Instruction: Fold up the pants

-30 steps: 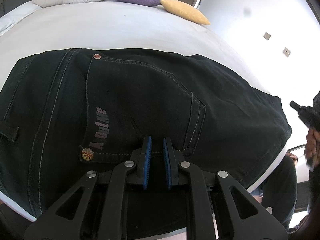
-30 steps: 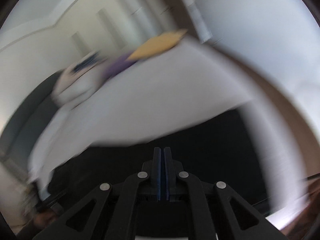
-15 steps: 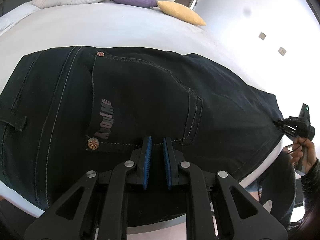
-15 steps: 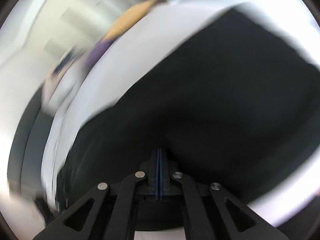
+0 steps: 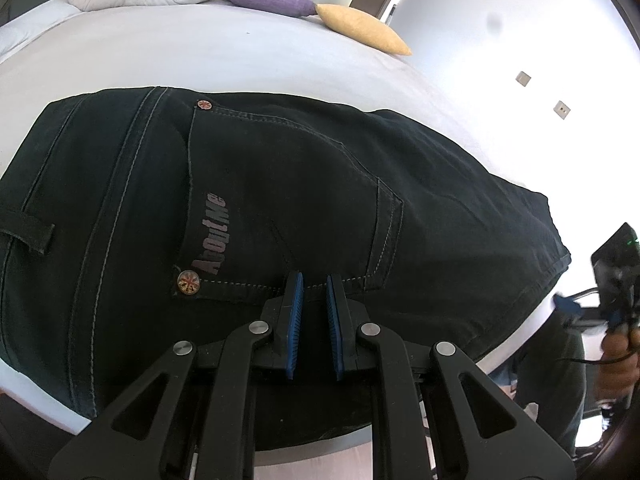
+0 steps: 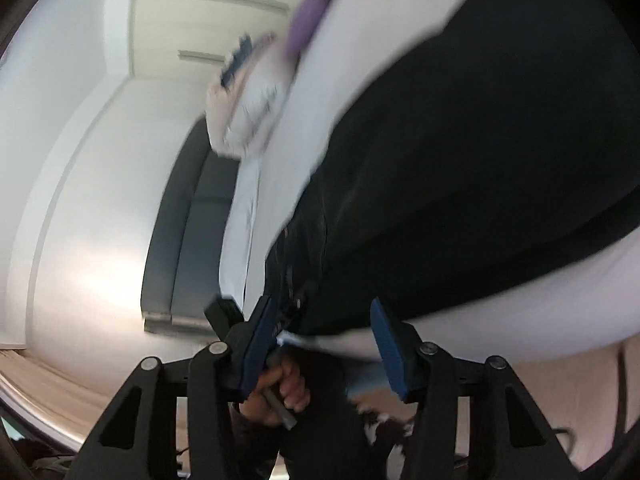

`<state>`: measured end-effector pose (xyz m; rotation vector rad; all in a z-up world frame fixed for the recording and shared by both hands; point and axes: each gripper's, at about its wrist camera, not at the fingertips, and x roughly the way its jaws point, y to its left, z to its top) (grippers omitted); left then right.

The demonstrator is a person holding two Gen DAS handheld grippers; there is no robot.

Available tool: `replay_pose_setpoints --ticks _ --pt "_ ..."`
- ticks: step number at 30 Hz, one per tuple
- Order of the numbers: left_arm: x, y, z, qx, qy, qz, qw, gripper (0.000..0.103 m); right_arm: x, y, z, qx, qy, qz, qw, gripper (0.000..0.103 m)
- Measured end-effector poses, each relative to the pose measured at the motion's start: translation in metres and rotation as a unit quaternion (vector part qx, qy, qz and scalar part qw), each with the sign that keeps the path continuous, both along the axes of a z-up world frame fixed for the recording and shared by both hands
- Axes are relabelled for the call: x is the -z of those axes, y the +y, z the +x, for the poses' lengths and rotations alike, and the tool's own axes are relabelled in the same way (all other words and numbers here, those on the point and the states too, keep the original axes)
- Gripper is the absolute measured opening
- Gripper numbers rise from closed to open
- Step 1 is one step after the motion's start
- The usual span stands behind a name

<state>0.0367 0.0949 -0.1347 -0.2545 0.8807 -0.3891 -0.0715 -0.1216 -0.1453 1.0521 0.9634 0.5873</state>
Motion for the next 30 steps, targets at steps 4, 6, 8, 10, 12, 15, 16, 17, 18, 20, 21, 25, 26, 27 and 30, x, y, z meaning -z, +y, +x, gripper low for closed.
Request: replay_pose_setpoints --ticks 4,6,8,10,12,15,16,17,18,20,21,25,26,27,30 --pt "0.001 0.001 -0.001 0.000 -0.002 -0.001 1.0000 0.012 0.024 0.010 0.006 0.005 0.038 0.039 0.999 0.054" --pt "0.001 0.001 -0.001 0.000 -0.002 -0.002 1.0000 0.012 0.029 0.009 0.006 0.010 0.041 0.041 0.998 0.054" --pt "0.001 0.001 -0.002 0.000 -0.002 -0.002 1.0000 0.012 0.032 0.017 0.009 0.009 0.045 0.048 0.998 0.054" --pt "0.001 0.002 -0.002 0.000 -0.002 -0.002 1.0000 0.012 0.033 0.004 0.017 0.008 0.050 0.051 0.997 0.054" --pt "0.001 0.002 -0.002 0.000 -0.002 -0.002 1.0000 0.012 0.041 0.003 0.019 0.011 0.060 0.058 0.996 0.054" --pt "0.001 0.002 -0.002 0.000 -0.002 -0.002 1.0000 0.012 0.047 -0.001 0.014 0.012 0.069 0.061 0.996 0.054" --pt "0.001 0.001 -0.002 0.000 -0.002 -0.002 1.0000 0.012 0.046 0.004 0.021 0.013 0.071 0.064 0.995 0.054" --pt "0.001 0.001 -0.002 0.000 -0.002 -0.002 1.0000 0.012 0.047 0.005 0.023 0.012 0.074 0.066 0.995 0.053" --pt "0.001 0.001 -0.002 0.000 -0.002 -0.002 1.0000 0.012 0.048 0.005 0.023 0.012 0.079 0.066 0.995 0.052" --pt "0.001 0.001 -0.002 0.000 -0.002 -0.002 1.0000 0.012 0.046 0.005 0.021 0.011 0.080 0.064 0.995 0.047" --pt "0.001 0.001 -0.002 0.000 -0.002 -0.001 1.0000 0.012 0.047 0.005 0.022 0.010 0.082 0.062 0.995 0.045" --pt "0.001 0.001 -0.003 0.000 -0.002 0.001 1.0000 0.012 0.050 0.005 0.032 0.008 0.084 0.042 0.996 0.010" --pt "0.000 0.001 -0.003 0.001 -0.002 0.003 1.0000 0.012 0.050 0.007 0.034 0.006 0.084 0.023 0.996 0.006" --pt "0.000 -0.001 -0.003 0.001 -0.002 0.005 1.0000 0.012 0.051 0.007 0.034 0.005 0.083 0.015 0.996 0.005" --pt "-0.001 -0.003 -0.005 0.005 0.002 0.015 0.9999 0.012 0.047 0.009 0.029 -0.003 0.070 -0.015 0.997 0.004"
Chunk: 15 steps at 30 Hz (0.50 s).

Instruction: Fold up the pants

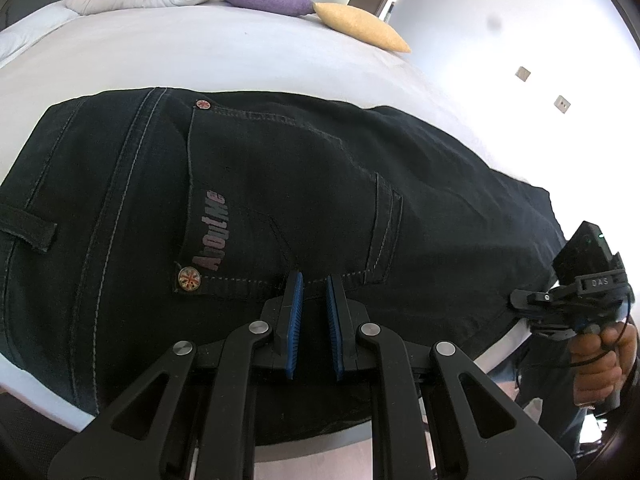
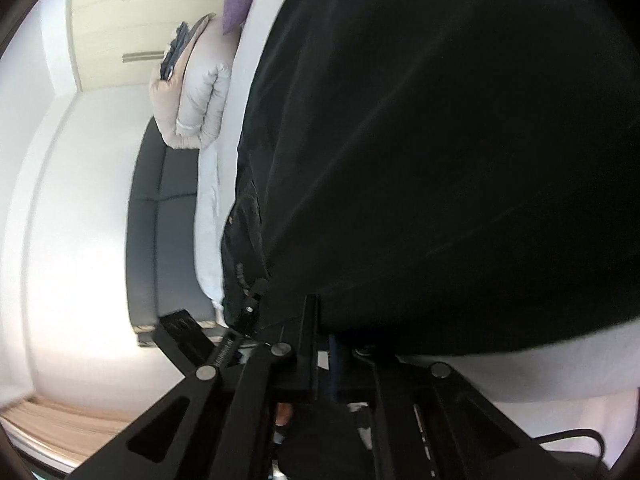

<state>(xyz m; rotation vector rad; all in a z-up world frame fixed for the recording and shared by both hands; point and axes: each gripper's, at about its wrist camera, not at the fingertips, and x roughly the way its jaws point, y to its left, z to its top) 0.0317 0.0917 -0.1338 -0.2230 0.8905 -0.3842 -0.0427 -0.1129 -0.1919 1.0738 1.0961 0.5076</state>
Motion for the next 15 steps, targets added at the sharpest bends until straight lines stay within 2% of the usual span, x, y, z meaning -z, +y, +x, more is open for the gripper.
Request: replay_pose_setpoints --ticks 5,9,13,15 --pt "-0.003 0.001 -0.005 -0.003 0.001 0.001 1.0000 0.012 0.008 -0.002 -0.011 0.005 -0.003 0.000 1.000 0.001" --pt "-0.017 -0.008 -0.008 -0.016 -0.009 0.021 0.9996 0.013 0.001 0.003 -0.011 -0.002 -0.017 -0.024 1.000 0.002" --pt "-0.035 -0.033 0.003 0.011 -0.025 -0.012 0.9996 0.013 -0.005 0.004 -0.013 -0.016 -0.039 -0.040 0.998 0.002" --pt "-0.031 -0.059 0.014 0.044 -0.017 0.009 0.9988 0.013 -0.009 -0.005 -0.015 -0.003 -0.040 -0.028 0.999 0.009"
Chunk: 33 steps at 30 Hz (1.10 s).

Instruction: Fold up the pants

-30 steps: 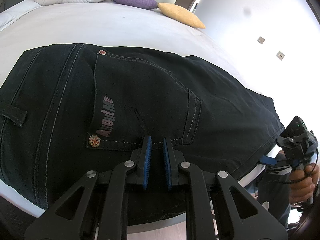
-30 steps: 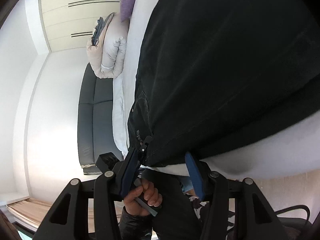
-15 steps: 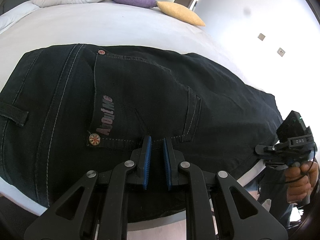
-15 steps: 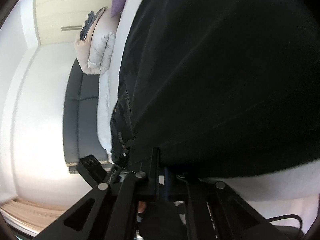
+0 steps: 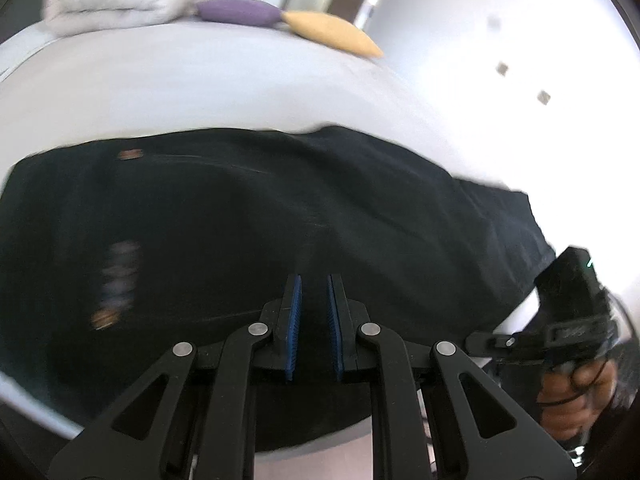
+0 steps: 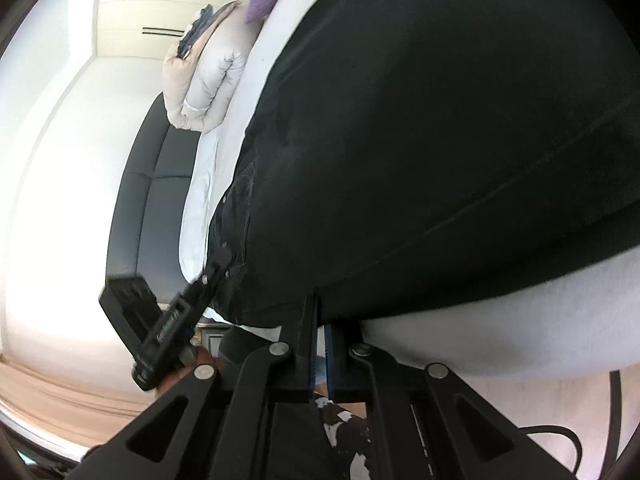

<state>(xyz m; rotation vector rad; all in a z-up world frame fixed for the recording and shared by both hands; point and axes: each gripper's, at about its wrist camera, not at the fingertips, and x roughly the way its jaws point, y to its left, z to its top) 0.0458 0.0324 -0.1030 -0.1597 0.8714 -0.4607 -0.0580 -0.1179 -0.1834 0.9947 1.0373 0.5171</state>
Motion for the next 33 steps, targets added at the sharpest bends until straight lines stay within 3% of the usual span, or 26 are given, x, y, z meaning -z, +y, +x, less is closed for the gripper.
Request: replay_pose_setpoints --ticks 3,6,7,8,10,21,25,27,28,29,30,33 --pt "0.018 -0.018 0.007 0.012 0.011 0.028 0.9995 0.012 -0.008 -0.031 -0.007 0.056 -0.014 0.012 0.998 0.027" --pt "0.025 -0.006 0.007 0.010 0.016 -0.009 0.9998 0.012 -0.013 -0.073 -0.018 0.127 -0.022 0.020 0.991 0.030" --pt "0.025 -0.004 0.007 0.011 0.019 -0.016 0.9996 0.012 -0.012 -0.084 -0.021 0.142 -0.020 0.022 0.989 0.027" --pt "0.026 0.000 0.008 0.013 0.022 -0.024 0.9994 0.012 -0.010 -0.094 -0.023 0.152 -0.013 0.020 0.988 0.010" --pt "0.027 0.000 0.007 0.013 0.021 -0.022 0.9995 0.012 -0.003 -0.109 -0.028 0.171 0.010 0.012 0.985 0.003" --pt "0.024 -0.011 -0.005 0.008 0.016 -0.008 0.9998 0.012 0.005 -0.106 -0.036 0.175 0.002 0.013 0.984 0.001" --pt "0.021 -0.012 -0.007 0.008 0.017 -0.005 0.9998 0.012 -0.005 -0.126 -0.035 0.189 -0.009 0.012 0.982 0.020" --pt "0.022 -0.009 -0.008 0.007 0.018 -0.011 0.9998 0.012 -0.009 -0.152 -0.044 0.229 -0.016 0.010 0.973 0.023" --pt "0.023 -0.009 -0.008 0.006 0.018 -0.012 0.9997 0.012 -0.008 -0.163 -0.046 0.243 -0.012 0.016 0.970 0.021" --pt "0.023 -0.008 -0.008 0.006 0.018 -0.012 0.9998 0.012 -0.006 -0.168 -0.047 0.247 -0.006 0.018 0.969 0.008" --pt "0.023 -0.009 -0.008 0.007 0.017 -0.010 0.9998 0.012 -0.004 -0.173 -0.050 0.252 0.003 0.010 0.968 0.004" --pt "0.023 -0.008 -0.008 0.007 0.017 -0.010 0.9998 0.012 0.006 -0.178 -0.058 0.260 0.010 0.019 0.965 0.001"
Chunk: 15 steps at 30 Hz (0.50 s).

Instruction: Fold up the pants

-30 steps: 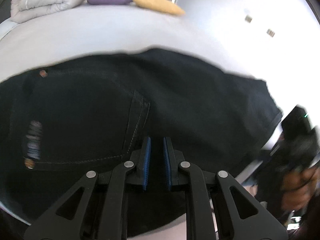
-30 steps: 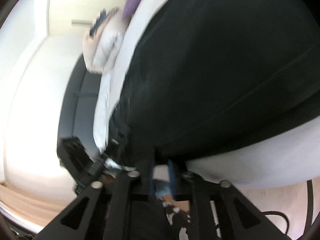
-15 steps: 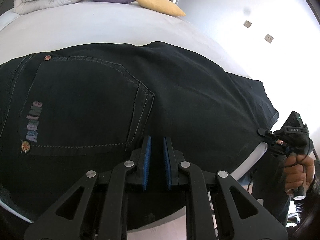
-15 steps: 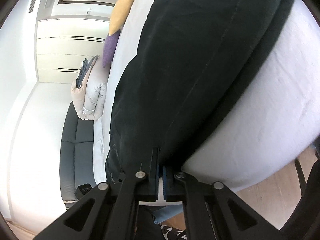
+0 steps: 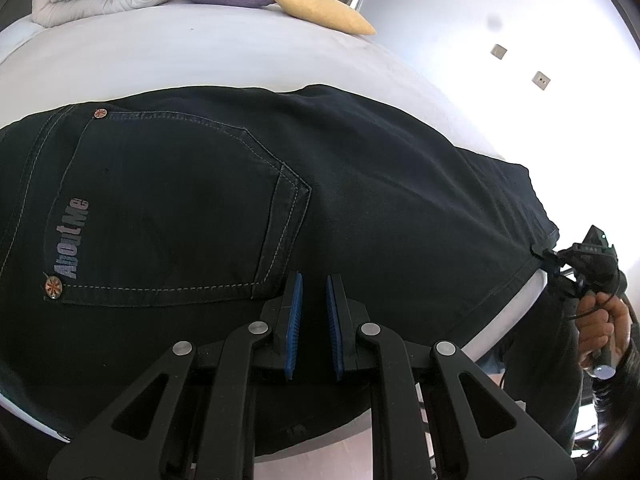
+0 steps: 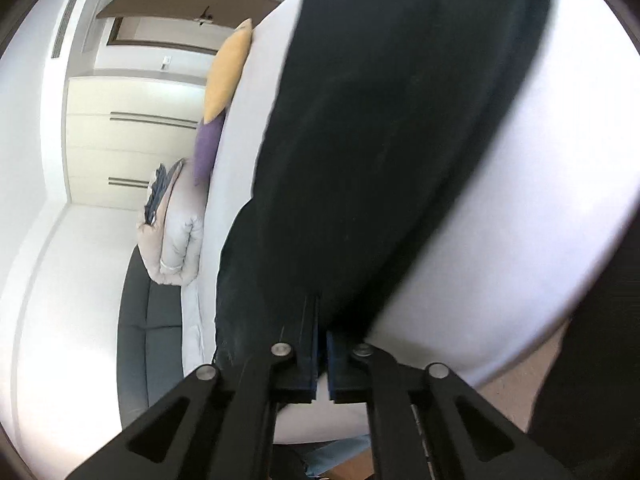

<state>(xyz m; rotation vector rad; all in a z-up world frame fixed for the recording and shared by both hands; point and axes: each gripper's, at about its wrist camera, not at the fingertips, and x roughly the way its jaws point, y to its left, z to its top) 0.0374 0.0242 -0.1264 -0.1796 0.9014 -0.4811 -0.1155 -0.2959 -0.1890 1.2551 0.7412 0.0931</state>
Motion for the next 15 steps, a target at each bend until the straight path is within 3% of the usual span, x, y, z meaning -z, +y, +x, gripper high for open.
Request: replay_pose_setpoints --ticks 5,7,8,10,12,15 --pt "0.000 0.002 0.001 0.000 0.002 0.000 1.0000 0.012 -0.003 0.000 0.000 -0.009 -0.006 -0.010 1.000 0.002" --pt "-0.003 0.001 0.002 -0.004 0.004 0.001 1.0000 0.013 -0.010 -0.001 -0.004 -0.009 0.002 -0.009 1.000 0.013" --pt "-0.004 0.000 0.002 -0.005 0.005 0.003 1.0000 0.013 -0.019 -0.003 -0.009 -0.009 0.003 -0.023 1.000 0.025" --pt "-0.008 -0.002 0.004 -0.008 0.005 0.007 0.9999 0.013 -0.040 -0.002 -0.015 -0.003 0.008 -0.083 0.997 0.034" --pt "-0.013 -0.004 0.010 -0.009 0.009 0.001 0.9999 0.013 -0.065 -0.005 -0.018 0.000 -0.014 -0.127 0.992 0.034" --pt "-0.023 -0.014 0.023 0.000 0.010 -0.007 0.9999 0.013 -0.086 -0.016 -0.005 0.001 -0.048 -0.119 0.992 0.034"
